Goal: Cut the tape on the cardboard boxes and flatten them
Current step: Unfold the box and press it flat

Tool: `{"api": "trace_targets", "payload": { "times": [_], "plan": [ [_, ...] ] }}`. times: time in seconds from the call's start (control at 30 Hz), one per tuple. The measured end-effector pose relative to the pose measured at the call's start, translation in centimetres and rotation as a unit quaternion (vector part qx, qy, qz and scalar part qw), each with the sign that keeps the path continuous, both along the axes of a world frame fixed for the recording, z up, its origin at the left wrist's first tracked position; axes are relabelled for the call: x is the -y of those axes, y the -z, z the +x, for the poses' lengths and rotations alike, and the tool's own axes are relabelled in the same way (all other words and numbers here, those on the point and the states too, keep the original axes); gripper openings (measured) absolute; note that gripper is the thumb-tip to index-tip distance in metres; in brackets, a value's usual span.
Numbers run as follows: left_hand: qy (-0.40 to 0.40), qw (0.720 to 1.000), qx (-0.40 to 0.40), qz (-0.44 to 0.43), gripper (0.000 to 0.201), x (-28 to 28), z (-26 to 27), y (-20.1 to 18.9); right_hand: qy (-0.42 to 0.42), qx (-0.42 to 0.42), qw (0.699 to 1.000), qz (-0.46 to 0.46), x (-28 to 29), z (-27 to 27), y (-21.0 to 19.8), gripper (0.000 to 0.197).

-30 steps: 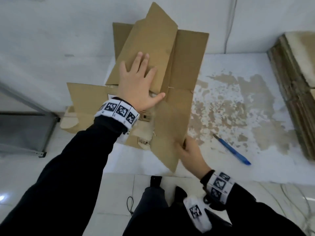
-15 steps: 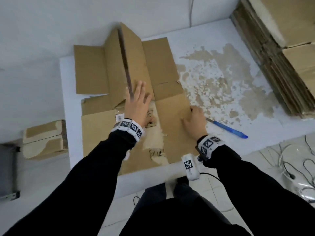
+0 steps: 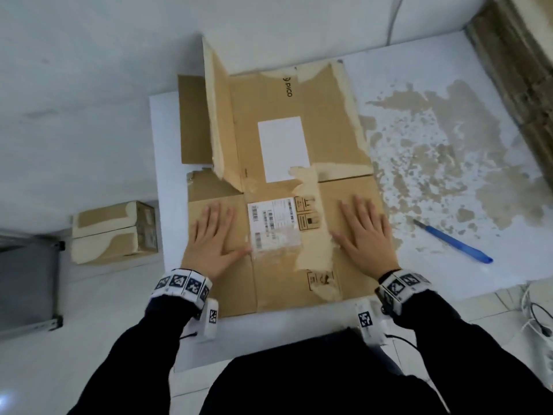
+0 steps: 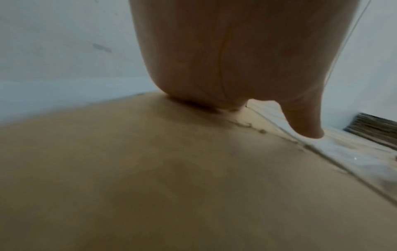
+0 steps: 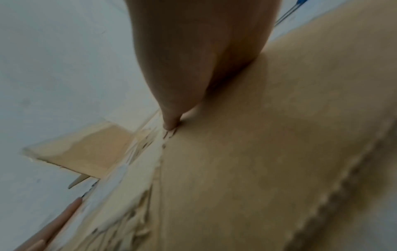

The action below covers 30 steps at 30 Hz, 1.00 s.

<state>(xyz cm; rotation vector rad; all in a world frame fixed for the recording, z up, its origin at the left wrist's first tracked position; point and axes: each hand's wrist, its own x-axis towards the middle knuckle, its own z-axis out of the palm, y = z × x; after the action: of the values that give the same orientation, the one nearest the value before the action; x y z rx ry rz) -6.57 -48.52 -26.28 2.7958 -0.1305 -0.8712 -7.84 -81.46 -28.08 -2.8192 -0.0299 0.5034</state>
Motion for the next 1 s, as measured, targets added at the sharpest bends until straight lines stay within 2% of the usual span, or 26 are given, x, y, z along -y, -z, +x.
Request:
{"api": "trace_targets", "payload": {
  "times": [0.03, 0.07, 0.13, 0.2, 0.27, 0.3, 0.37, 0.43, 0.57, 0.73, 0.83, 0.93, 1.0],
  "plan": [
    [-0.006, 1.000, 0.015, 0.014, 0.096, 0.1, 0.0, -0.5, 0.017, 0.011, 1.000, 0.012, -0.2, 0.4, -0.6, 0.064],
    [-0.018, 0.998, 0.050, 0.019, 0.079, 0.8, 0.4, -1.4, 0.039, 0.035, 0.998, 0.027, -0.7, 1.2, -1.2, 0.058],
    [-0.038, 0.985, 0.165, -0.037, 0.038, 3.3, 2.2, -3.6, 0.052, 0.094, 0.993, 0.046, -2.4, 3.8, -2.5, 0.046],
    [-0.004, 0.972, 0.219, -0.089, 0.030, 6.3, 4.7, -5.0, 0.035, 0.108, 0.991, 0.074, -4.9, 7.3, -3.3, 0.046],
    [0.023, 0.969, 0.234, -0.076, 0.035, 8.4, 8.3, -4.6, 0.003, 0.076, 0.995, 0.069, -7.5, 11.4, -3.2, 0.053],
    [0.027, 0.975, 0.219, -0.041, 0.040, 9.2, 10.3, -3.8, -0.019, 0.054, 0.997, 0.047, -8.6, 13.4, -2.9, 0.055],
    [0.039, 0.986, 0.154, 0.053, 0.053, 10.0, 13.9, -2.2, -0.069, 0.013, 0.998, 0.002, -10.2, 16.3, -1.8, 0.055],
    [0.045, 0.987, 0.111, 0.105, 0.059, 9.9, 15.9, -0.7, -0.101, -0.018, 0.994, -0.026, -10.8, 17.5, -0.3, 0.054],
    [0.046, 0.990, 0.103, 0.081, 0.060, 9.0, 16.3, 1.2, -0.102, -0.003, 0.994, -0.045, -10.8, 17.5, 1.0, 0.054],
    [0.014, 0.992, 0.117, 0.036, 0.062, 8.2, 16.1, 1.1, -0.099, -0.033, 0.995, -0.003, -10.6, 18.0, 0.5, 0.055],
    [-0.032, 0.992, 0.111, 0.056, 0.075, 6.2, 14.7, 1.1, -0.074, -0.052, 0.996, 0.001, -9.0, 17.8, 0.2, 0.058],
    [-0.126, 0.991, 0.039, 0.035, 0.091, 2.9, 12.6, 1.0, 0.003, -0.038, 0.999, 0.007, -5.8, 16.3, 0.1, 0.058],
    [-0.188, 0.982, 0.019, 0.023, 0.098, 0.8, 11.2, 0.9, 0.056, -0.030, 0.998, 0.009, -3.2, 14.9, -0.1, 0.057]
  ]
}}
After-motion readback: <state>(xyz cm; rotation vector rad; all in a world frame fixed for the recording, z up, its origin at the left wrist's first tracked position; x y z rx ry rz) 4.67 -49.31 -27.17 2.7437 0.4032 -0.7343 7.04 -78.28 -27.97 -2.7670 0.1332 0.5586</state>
